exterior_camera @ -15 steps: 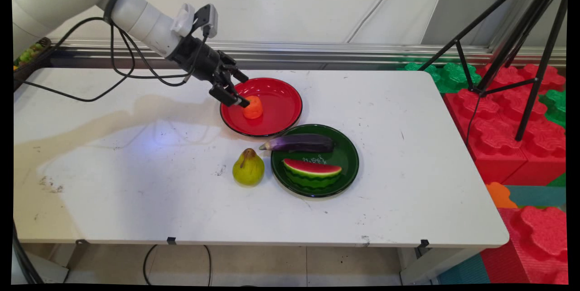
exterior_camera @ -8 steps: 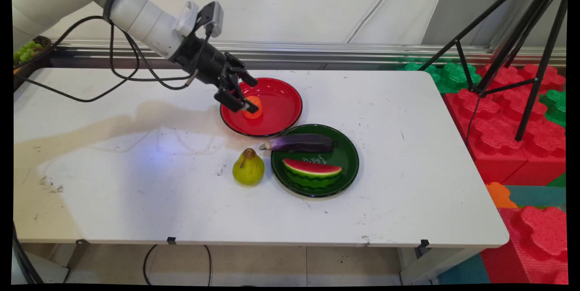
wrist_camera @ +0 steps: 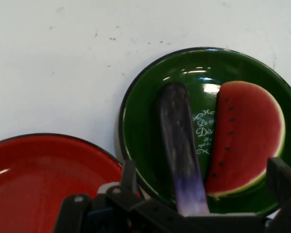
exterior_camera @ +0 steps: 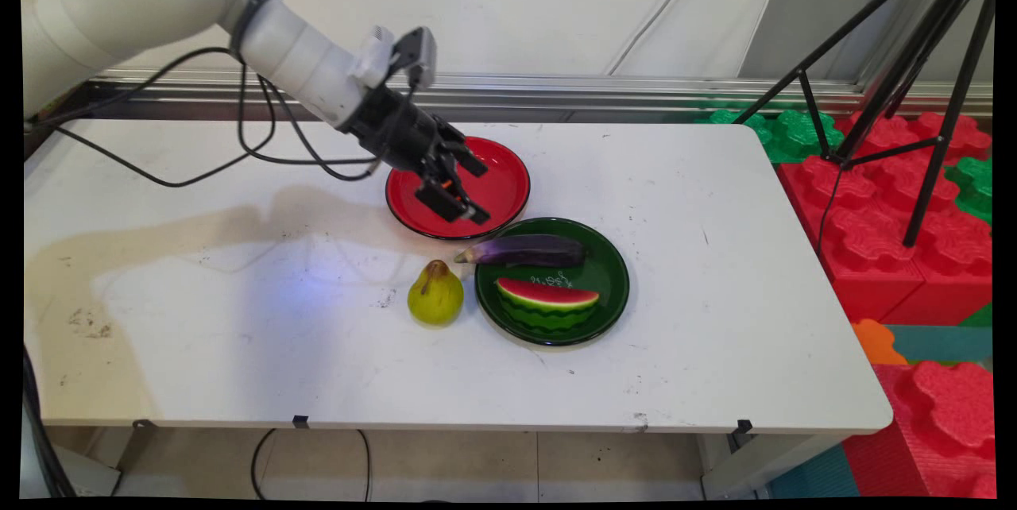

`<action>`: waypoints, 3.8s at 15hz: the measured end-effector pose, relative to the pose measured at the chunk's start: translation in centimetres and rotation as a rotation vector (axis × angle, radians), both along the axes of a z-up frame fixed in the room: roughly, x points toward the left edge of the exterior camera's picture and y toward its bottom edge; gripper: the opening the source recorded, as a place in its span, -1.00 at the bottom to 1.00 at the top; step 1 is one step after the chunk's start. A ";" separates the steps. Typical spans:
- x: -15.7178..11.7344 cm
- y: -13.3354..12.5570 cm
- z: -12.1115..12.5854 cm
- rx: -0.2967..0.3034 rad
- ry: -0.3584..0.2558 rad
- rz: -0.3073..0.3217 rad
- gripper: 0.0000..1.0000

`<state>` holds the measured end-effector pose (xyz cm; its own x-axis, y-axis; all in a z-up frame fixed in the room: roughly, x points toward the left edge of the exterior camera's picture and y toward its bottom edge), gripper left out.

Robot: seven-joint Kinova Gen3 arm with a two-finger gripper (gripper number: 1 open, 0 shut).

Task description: Pick up the eggplant from the green plate, then place the picked object on the table

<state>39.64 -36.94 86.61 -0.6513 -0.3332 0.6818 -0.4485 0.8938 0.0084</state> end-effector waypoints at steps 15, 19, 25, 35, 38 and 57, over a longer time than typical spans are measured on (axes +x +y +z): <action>-5.5 -3.8 -6.7 0.089 -0.073 -0.027 1.00; -6.5 -4.7 -8.0 0.103 -0.088 -0.029 1.00; -7.4 -5.6 -9.1 0.107 -0.094 -0.029 -1.00; -7.9 -6.2 -9.2 0.103 -0.095 -0.032 -1.00; -7.7 -6.1 -8.7 0.094 -0.092 -0.028 -1.00; -1.5 -0.4 -1.3 0.009 -0.036 0.007 -1.00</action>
<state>38.13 -37.34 85.31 -0.6730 -0.3437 0.6550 -0.4548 0.8906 0.0001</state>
